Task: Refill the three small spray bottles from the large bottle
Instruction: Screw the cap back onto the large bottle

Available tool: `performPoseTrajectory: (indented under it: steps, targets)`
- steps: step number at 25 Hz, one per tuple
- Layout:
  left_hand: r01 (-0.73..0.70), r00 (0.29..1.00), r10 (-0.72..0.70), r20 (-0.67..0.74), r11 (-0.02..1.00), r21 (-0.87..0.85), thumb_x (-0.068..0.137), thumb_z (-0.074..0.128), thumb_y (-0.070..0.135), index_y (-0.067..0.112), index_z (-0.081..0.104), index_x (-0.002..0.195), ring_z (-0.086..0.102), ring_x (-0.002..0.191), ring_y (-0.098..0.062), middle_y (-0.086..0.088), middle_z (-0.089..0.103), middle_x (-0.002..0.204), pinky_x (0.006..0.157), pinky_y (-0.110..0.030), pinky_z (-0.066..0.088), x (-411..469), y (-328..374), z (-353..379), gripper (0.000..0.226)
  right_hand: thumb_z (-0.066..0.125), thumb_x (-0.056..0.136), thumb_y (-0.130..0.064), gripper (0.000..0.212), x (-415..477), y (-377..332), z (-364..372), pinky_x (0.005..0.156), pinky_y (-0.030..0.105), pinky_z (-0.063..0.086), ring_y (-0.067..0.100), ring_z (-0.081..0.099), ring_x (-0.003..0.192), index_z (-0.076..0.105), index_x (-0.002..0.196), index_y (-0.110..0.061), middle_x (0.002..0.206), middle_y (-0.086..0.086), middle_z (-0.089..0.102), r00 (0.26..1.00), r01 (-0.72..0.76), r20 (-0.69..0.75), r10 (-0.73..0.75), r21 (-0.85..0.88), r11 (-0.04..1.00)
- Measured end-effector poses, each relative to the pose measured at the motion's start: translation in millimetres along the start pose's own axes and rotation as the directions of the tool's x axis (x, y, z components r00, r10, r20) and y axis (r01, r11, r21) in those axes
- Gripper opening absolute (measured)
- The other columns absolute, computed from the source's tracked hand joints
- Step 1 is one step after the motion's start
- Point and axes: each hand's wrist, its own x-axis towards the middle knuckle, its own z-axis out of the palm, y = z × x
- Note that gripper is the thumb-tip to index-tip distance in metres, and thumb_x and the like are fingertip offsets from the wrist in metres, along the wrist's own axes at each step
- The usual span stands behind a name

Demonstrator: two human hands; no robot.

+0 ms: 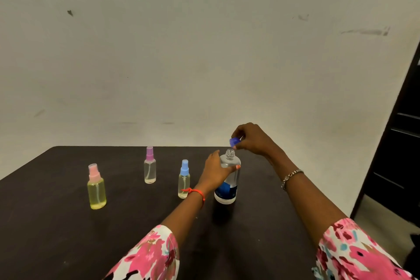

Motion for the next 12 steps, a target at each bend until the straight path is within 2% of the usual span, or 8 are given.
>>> performPoseTrajectory:
  steps: [4,7,10,12]
  targets:
    - [0.009,1.0,-0.008,0.026,0.999,-0.046,0.08,0.067,0.029,0.005,0.031,0.138,0.041,0.13,-0.026,-0.013,0.042,0.142,0.099,-0.028,0.036,-0.2,-0.2,4.0,0.073,0.068,0.076,-0.007,0.028,7.0,-1.1,7.0,0.071,0.023,0.039,0.015,0.049,0.089,0.066,0.104,-0.007,0.115,0.012,0.059,0.98,0.06,0.195,-0.029,-0.158,0.986]
    - [0.006,1.0,-0.004,0.027,0.997,-0.082,0.082,0.066,0.027,0.007,0.039,0.132,0.048,0.123,-0.025,-0.012,0.051,0.134,0.091,-0.025,0.037,-0.8,-2.3,5.7,0.06,0.065,0.08,-0.008,0.029,9.5,1.6,15.4,0.078,0.025,0.038,0.016,0.048,0.094,0.063,0.109,-0.008,0.119,0.012,0.054,0.973,0.068,0.231,-0.02,-0.203,0.977]
    - [-0.004,1.0,0.007,0.027,0.994,-0.113,0.082,0.066,0.024,0.008,0.044,0.125,0.051,0.119,-0.025,-0.011,0.055,0.127,0.088,-0.024,0.038,-0.7,-3.5,6.4,0.051,0.066,0.08,-0.014,0.024,12.1,2.1,18.1,0.068,0.024,0.041,0.017,0.052,0.079,0.063,0.1,0.0,0.104,0.017,0.06,0.974,0.058,0.228,-0.009,-0.209,0.976]
    - [-0.009,0.999,0.013,0.03,0.992,-0.129,0.082,0.066,0.023,0.01,0.044,0.126,0.05,0.12,-0.024,-0.01,0.054,0.129,0.093,-0.026,0.039,-1.7,-4.1,7.7,0.052,0.066,0.082,-0.023,0.023,12.9,2.5,19.4,0.055,0.021,0.035,0.014,0.046,0.061,0.058,0.08,-0.002,0.081,0.015,0.055,0.978,0.035,0.207,0.015,-0.239,0.97]
